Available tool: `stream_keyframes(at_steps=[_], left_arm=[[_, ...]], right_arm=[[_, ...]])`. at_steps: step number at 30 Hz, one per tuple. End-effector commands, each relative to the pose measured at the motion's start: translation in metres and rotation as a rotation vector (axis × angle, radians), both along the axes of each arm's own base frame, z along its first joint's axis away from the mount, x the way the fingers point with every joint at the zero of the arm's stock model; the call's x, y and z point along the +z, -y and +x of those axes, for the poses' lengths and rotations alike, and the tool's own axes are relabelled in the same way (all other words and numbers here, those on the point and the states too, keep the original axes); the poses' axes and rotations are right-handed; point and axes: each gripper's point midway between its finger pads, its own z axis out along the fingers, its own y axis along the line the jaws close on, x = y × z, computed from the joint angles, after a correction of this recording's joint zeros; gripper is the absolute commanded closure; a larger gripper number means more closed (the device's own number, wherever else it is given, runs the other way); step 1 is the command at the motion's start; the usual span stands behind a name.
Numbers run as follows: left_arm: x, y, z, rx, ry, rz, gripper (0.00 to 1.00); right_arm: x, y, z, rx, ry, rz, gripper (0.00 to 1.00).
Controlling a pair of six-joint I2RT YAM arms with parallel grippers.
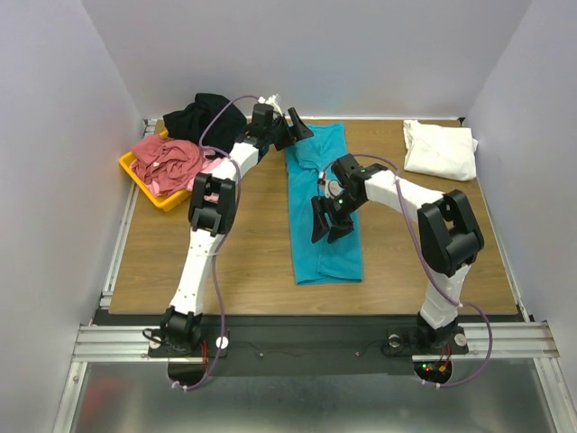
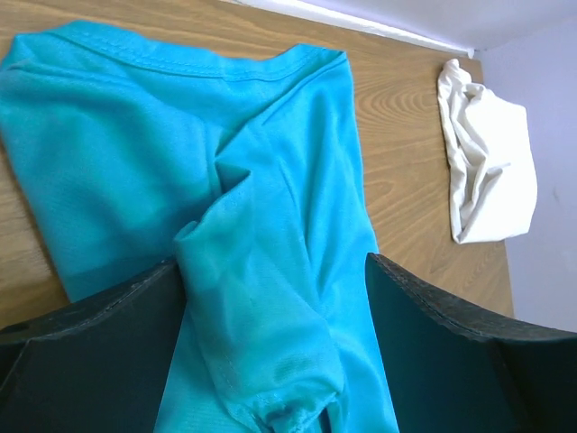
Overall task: Fold and stack the t-shirts
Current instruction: Fold the tshirt
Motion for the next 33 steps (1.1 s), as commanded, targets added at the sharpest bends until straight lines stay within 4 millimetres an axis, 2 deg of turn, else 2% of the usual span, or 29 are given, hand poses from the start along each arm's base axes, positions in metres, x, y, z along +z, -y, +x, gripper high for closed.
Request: stream_keyframes(at_steps=[1, 2, 3, 4, 5, 6, 7, 8, 9, 10, 11, 12, 13, 14, 15, 16, 17, 18, 19, 20, 22, 23, 24, 26, 30, 33], left_arm=[[0.140, 0.000, -0.018, -0.011, 0.271, -0.003, 0.11], [0.146, -0.001, -0.025, -0.012, 0.281, 0.018, 0.11], [0.180, -0.004, -0.041, -0.011, 0.331, 0.028, 0.11], [0.156, -0.009, -0.052, -0.008, 0.303, 0.096, 0.10], [0.158, -0.001, -0.068, -0.022, 0.307, 0.120, 0.11], [0.183, -0.003, -0.088, -0.023, 0.340, 0.133, 0.11], [0.156, -0.008, -0.103, -0.026, 0.299, 0.195, 0.11], [0.179, -0.002, -0.128, -0.042, 0.337, 0.195, 0.11], [0.176, -0.002, -0.142, -0.045, 0.330, 0.216, 0.11], [0.169, -0.002, -0.157, -0.056, 0.312, 0.240, 0.10], [0.139, -0.008, -0.175, -0.057, 0.249, 0.284, 0.10], [0.149, -0.007, -0.199, -0.068, 0.254, 0.280, 0.10], [0.119, -0.016, -0.217, -0.065, 0.189, 0.324, 0.11], [0.127, -0.014, -0.239, -0.075, 0.188, 0.317, 0.11], [0.118, -0.017, -0.253, -0.082, 0.170, 0.335, 0.11], [0.101, -0.029, -0.274, -0.070, 0.125, 0.368, 0.11], [0.079, -0.030, -0.286, -0.081, 0.080, 0.397, 0.11], [0.081, -0.034, -0.302, -0.083, 0.075, 0.396, 0.10], [0.054, -0.037, -0.326, -0.102, 0.013, 0.414, 0.11], [0.056, -0.040, -0.339, -0.106, 0.009, 0.399, 0.11], [0.043, -0.043, -0.361, -0.103, -0.047, 0.377, 0.11], [0.025, -0.047, -0.378, -0.114, -0.082, 0.394, 0.11], [0.029, -0.047, -0.387, -0.116, -0.079, 0.377, 0.11], [0.021, -0.047, -0.407, -0.118, -0.119, 0.353, 0.11], [0.007, -0.046, -0.428, -0.130, -0.162, 0.353, 0.12], [0.002, -0.045, -0.436, -0.133, -0.183, 0.365, 0.12]], right_arm=[[0.048, 0.001, 0.008, -0.025, 0.133, 0.005, 0.33], [0.049, 0.006, 0.007, -0.040, 0.145, -0.018, 0.33], [0.057, 0.011, 0.005, -0.066, 0.161, -0.028, 0.32], [0.055, 0.019, 0.006, -0.092, 0.182, -0.072, 0.32], [0.048, 0.027, -0.001, -0.110, 0.169, -0.105, 0.32], [0.046, 0.032, -0.004, -0.123, 0.173, -0.129, 0.32], [0.049, 0.043, -0.002, -0.159, 0.207, -0.169, 0.32], [0.040, 0.054, -0.010, -0.173, 0.188, -0.207, 0.32], [0.038, 0.061, -0.012, -0.190, 0.191, -0.228, 0.32], [0.039, 0.068, -0.015, -0.208, 0.199, -0.241, 0.32], [0.037, 0.075, -0.019, -0.227, 0.190, -0.249, 0.32], [0.028, 0.082, -0.030, -0.232, 0.161, -0.273, 0.32], [0.024, 0.087, -0.034, -0.236, 0.157, -0.282, 0.32], [0.019, 0.093, -0.044, -0.243, 0.142, -0.296, 0.32], [0.016, 0.096, -0.048, -0.244, 0.137, -0.305, 0.32], [0.016, 0.101, -0.050, -0.255, 0.145, -0.315, 0.32], [0.011, 0.104, -0.053, -0.259, 0.135, -0.332, 0.32], [0.011, 0.107, -0.054, -0.266, 0.144, -0.338, 0.33], [0.005, 0.113, -0.058, -0.271, 0.137, -0.361, 0.33], [0.002, 0.114, -0.058, -0.273, 0.142, -0.364, 0.33], [-0.005, 0.116, -0.062, -0.272, 0.125, -0.371, 0.35], [-0.008, 0.115, -0.062, -0.270, 0.119, -0.368, 0.35], [-0.010, 0.114, -0.060, -0.270, 0.125, -0.359, 0.36], [-0.015, 0.110, -0.060, -0.264, 0.120, -0.342, 0.37], [-0.023, 0.106, -0.060, -0.241, 0.098, -0.330, 0.41], [-0.026, 0.099, -0.064, -0.216, 0.073, -0.290, 0.44]])
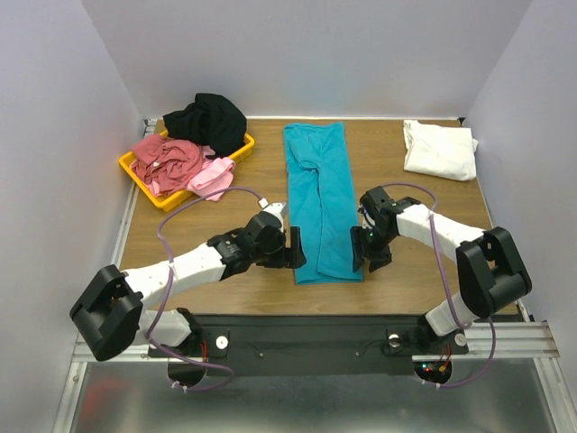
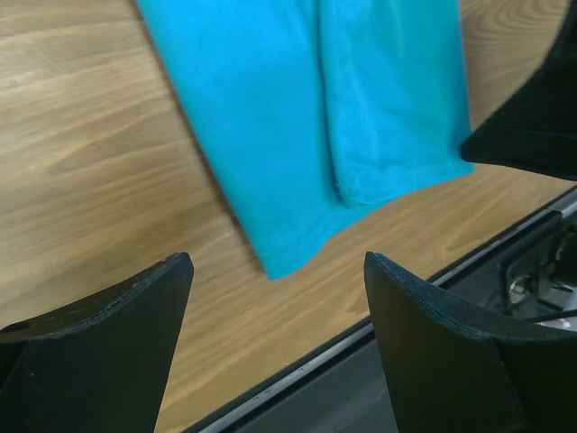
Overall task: Fold and stack the t-shirts
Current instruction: Fold the tshirt
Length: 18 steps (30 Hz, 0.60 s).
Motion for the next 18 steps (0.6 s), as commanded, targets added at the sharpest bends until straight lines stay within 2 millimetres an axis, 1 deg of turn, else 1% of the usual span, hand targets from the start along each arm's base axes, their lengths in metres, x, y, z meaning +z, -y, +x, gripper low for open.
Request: stream_keyframes(at_steps=[1, 4, 6, 8, 11, 13, 14, 17, 18], left_arm=[[0.004, 0.005, -0.005, 0.045, -0.002, -0.030, 0.12], [0.003, 0.006, -0.010, 0.046, -0.015, -0.023, 0.12], [-0.002, 0.005, -0.012, 0.047, -0.029, -0.013, 0.12], [-0.004, 0.006, -0.013, 0.051, -0.039, -0.011, 0.12], [-0.008, 0.008, -0.015, 0.046, -0.055, 0.006, 0.12], [-0.016, 0.007, -0.018, 0.047, -0.080, 0.037, 0.12], [-0.019, 0.008, -0.018, 0.045, -0.091, 0.050, 0.12], [-0.025, 0.009, -0.021, 0.037, -0.114, 0.083, 0.13], [-0.027, 0.009, -0.022, 0.035, -0.118, 0.089, 0.13]], right_arm=[[-0.004, -0.013, 0.005, 0.027, 0.004, 0.074, 0.46], [-0.012, -0.012, -0.004, 0.032, -0.028, 0.081, 0.48], [-0.017, -0.011, -0.009, 0.034, -0.046, 0.078, 0.50], [-0.024, -0.006, -0.018, 0.030, -0.071, 0.062, 0.53], [-0.027, -0.005, -0.020, 0.024, -0.074, 0.056, 0.59], [-0.028, -0.004, -0.020, 0.020, -0.079, 0.049, 0.62], [-0.029, -0.003, -0.021, 0.020, -0.083, 0.047, 0.70], [-0.029, -0.004, -0.020, 0.020, -0.085, 0.046, 0.86], [-0.029, -0.003, -0.020, 0.020, -0.086, 0.046, 0.87]])
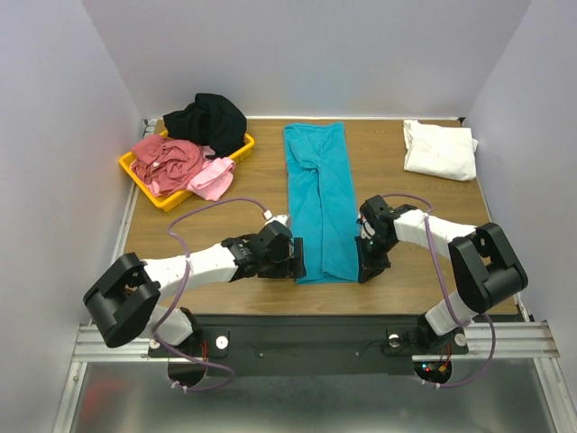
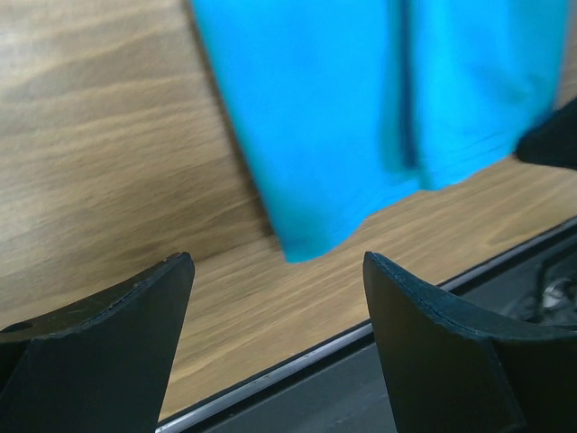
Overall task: Fold and stack the t-shirts
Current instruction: Fold the tshirt
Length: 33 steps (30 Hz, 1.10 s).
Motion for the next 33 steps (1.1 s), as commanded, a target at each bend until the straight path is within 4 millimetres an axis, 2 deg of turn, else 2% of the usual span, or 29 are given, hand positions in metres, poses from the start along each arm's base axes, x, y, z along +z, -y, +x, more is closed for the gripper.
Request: stream_keyframes(at_steps=[1, 11, 15, 18, 23, 26, 27, 30, 33], left_arm=[[0.005, 0.006, 0.001, 0.002, -0.005, 0.020, 0.13], [-0.006, 0.013, 0.002, -0.029, -0.028, 0.070, 0.18], [-0.010, 0.016, 0.000, -0.048, -0.035, 0.086, 0.27], [-0.017, 0.016, -0.002, -0.049, -0.057, 0.120, 0.42], [-0.019, 0.018, -0.005, -0.063, -0.069, 0.139, 0.51], [-0.019, 0.023, -0.005, -0.081, -0.064, 0.143, 0.60], [-0.021, 0.023, -0.006, -0.085, -0.067, 0.151, 0.67], [-0.027, 0.022, -0.008, -0.091, -0.077, 0.166, 0.74], [-0.033, 0.021, -0.012, -0.096, -0.094, 0.178, 0.86]], right_arm=[[-0.008, 0.002, 0.001, 0.002, 0.006, -0.011, 0.87], [-0.009, 0.002, 0.000, 0.008, -0.003, -0.005, 0.88], [-0.009, 0.001, 0.000, 0.008, -0.001, -0.005, 0.88], [-0.009, 0.002, 0.001, 0.007, 0.002, -0.005, 0.88], [-0.008, 0.001, 0.001, 0.008, 0.006, -0.001, 0.88], [-0.007, 0.001, 0.001, 0.010, 0.008, 0.001, 0.88], [-0.006, 0.000, 0.002, 0.010, 0.012, 0.001, 0.88], [-0.004, 0.000, 0.004, 0.008, 0.021, 0.007, 0.88], [-0.001, -0.002, 0.005, 0.012, 0.031, 0.019, 0.88]])
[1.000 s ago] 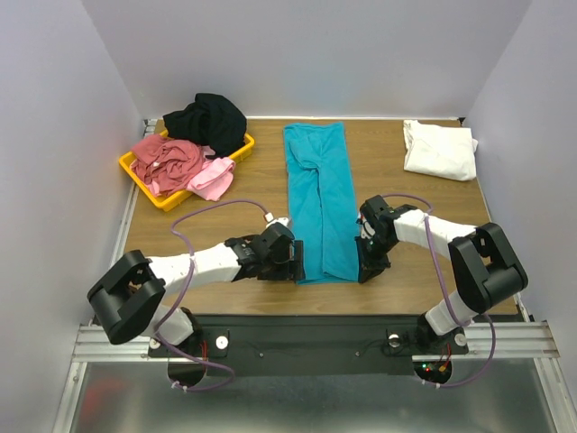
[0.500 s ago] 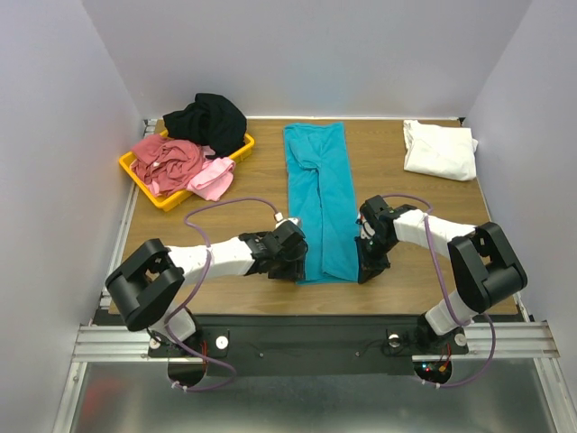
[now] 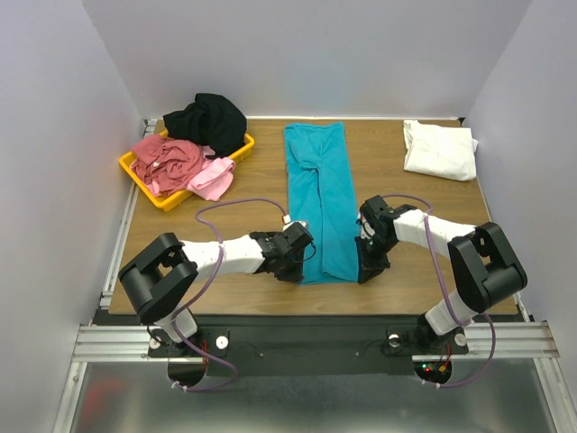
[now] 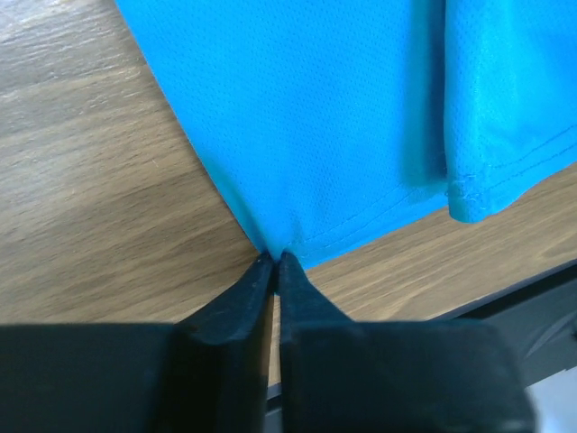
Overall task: Fold and stack the t-shirts
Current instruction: Fold the tshirt
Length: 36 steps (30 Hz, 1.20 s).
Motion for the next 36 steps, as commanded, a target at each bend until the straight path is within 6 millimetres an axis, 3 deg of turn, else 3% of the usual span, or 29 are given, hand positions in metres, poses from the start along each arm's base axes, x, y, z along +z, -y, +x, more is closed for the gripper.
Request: stream_keyframes(at_steps=[1, 3, 9, 15, 19, 24, 30, 36], left_arm=[[-0.001, 0.002, -0.001, -0.018, 0.000, 0.019, 0.93], [-0.003, 0.001, -0.003, -0.023, -0.006, 0.026, 1.00], [0.006, 0.001, -0.005, -0.014, -0.007, 0.009, 1.00], [0.041, 0.013, 0.000, -0.002, 0.016, -0.072, 1.00], [0.051, 0.015, 0.010, 0.012, 0.018, -0.080, 1.00], [0.060, 0.007, 0.037, 0.077, 0.032, -0.103, 1.00], [0.078, 0.012, 0.073, 0.093, 0.074, -0.163, 1.00], [0.086, 0.003, 0.120, 0.126, 0.107, -0.159, 1.00]], right_arm=[[0.001, -0.002, 0.008, 0.012, 0.046, 0.015, 0.88], [0.003, -0.003, 0.009, 0.011, 0.051, 0.020, 0.89], [0.015, -0.005, 0.015, 0.003, 0.071, 0.026, 0.94], [0.040, -0.013, 0.030, -0.008, 0.119, 0.048, 1.00], [0.054, -0.021, 0.044, -0.021, 0.140, 0.069, 1.00], [0.067, -0.029, 0.068, -0.044, 0.189, 0.072, 1.00], [0.063, -0.033, 0.087, -0.044, 0.197, 0.043, 1.00], [0.070, -0.043, 0.125, -0.045, 0.254, 0.030, 1.00]])
